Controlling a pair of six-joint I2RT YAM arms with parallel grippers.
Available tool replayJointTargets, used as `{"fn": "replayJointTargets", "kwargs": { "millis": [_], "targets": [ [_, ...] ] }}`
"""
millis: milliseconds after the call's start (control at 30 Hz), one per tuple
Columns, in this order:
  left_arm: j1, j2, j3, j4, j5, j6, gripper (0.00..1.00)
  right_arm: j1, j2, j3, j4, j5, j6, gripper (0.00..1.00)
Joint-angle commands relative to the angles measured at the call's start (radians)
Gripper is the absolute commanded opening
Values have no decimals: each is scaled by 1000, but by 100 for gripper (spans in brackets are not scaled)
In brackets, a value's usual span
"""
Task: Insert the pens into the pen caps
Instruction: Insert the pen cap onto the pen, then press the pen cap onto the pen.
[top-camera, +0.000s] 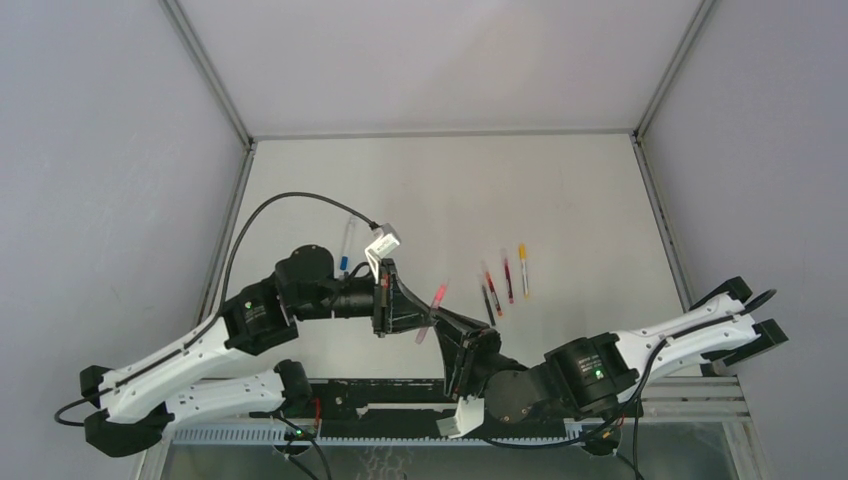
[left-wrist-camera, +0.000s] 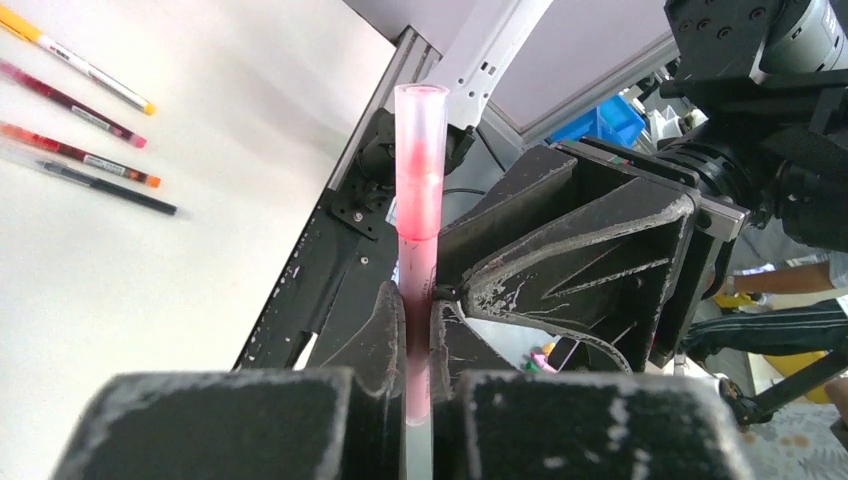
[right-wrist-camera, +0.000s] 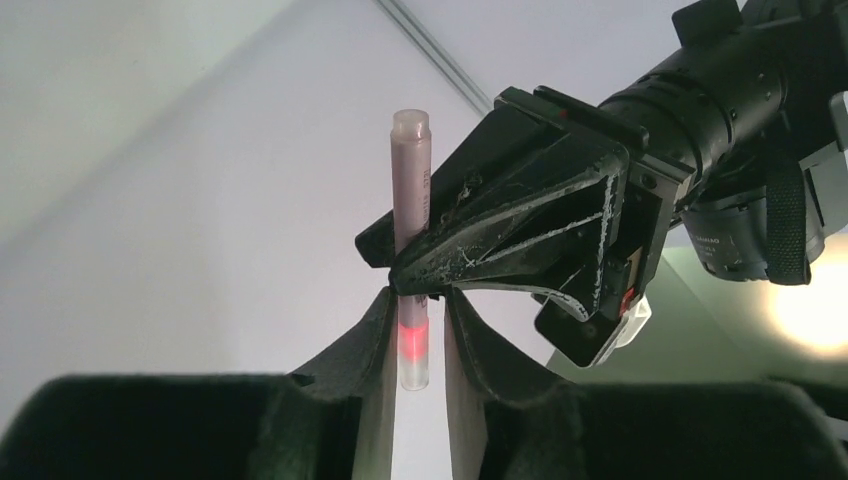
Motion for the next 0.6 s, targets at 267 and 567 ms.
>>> {"fn": "replayJointTargets", "kwargs": {
  "millis": [267,567],
  "targets": [
    [18,-36,-47,224,-166,-14,0,43,-54,-7,83,-55,47,30],
    [18,-180,-116,273,-384,57,0,-8,-220,-112,401,-310,696,29]
  ]
}}
